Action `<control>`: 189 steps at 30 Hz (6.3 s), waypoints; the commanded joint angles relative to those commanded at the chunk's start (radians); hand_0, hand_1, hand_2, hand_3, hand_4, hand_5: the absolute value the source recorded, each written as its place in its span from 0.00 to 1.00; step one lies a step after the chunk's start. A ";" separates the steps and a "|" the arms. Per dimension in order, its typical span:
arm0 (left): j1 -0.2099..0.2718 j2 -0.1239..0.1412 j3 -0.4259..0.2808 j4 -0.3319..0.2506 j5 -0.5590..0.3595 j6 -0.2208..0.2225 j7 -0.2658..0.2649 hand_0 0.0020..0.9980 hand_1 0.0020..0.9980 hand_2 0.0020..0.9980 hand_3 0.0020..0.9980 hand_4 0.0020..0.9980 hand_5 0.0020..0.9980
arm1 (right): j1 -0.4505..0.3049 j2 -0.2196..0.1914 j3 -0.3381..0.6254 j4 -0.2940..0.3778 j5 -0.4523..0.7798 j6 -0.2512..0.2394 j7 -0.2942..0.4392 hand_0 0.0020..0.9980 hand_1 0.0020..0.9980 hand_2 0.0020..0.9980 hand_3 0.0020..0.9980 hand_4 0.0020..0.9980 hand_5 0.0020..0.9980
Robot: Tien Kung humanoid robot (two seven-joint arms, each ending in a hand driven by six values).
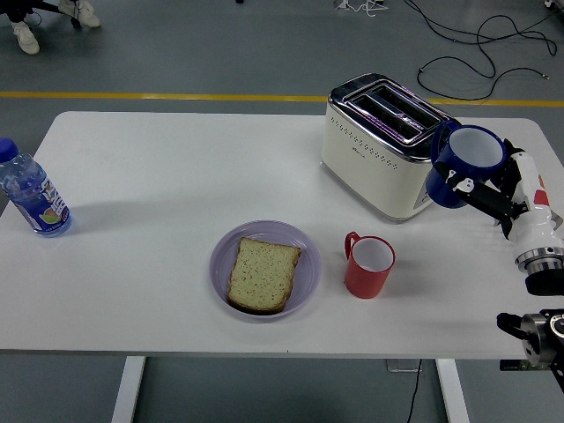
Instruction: Pick up the cup,pour liquid into bread,place the cup on the desk
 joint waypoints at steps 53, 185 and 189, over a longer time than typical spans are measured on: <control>-0.012 0.003 0.002 0.000 -0.001 0.002 0.003 0.66 0.70 0.72 0.61 0.34 0.93 | 0.026 -0.048 -0.055 0.085 -0.025 0.076 -0.121 0.27 0.29 0.47 0.53 0.64 0.00; 0.012 -0.003 -0.028 0.000 0.006 0.004 0.010 0.66 0.70 0.72 0.61 0.35 0.94 | 0.939 -0.003 -1.154 -0.359 -0.836 0.097 -0.279 0.29 0.30 0.47 0.54 0.59 0.00; 0.011 -0.003 -0.029 0.000 0.005 0.005 0.009 0.66 0.70 0.72 0.61 0.35 0.94 | 0.878 -0.036 -1.062 -0.310 -0.719 0.074 -0.214 0.29 0.29 0.47 0.54 0.59 0.00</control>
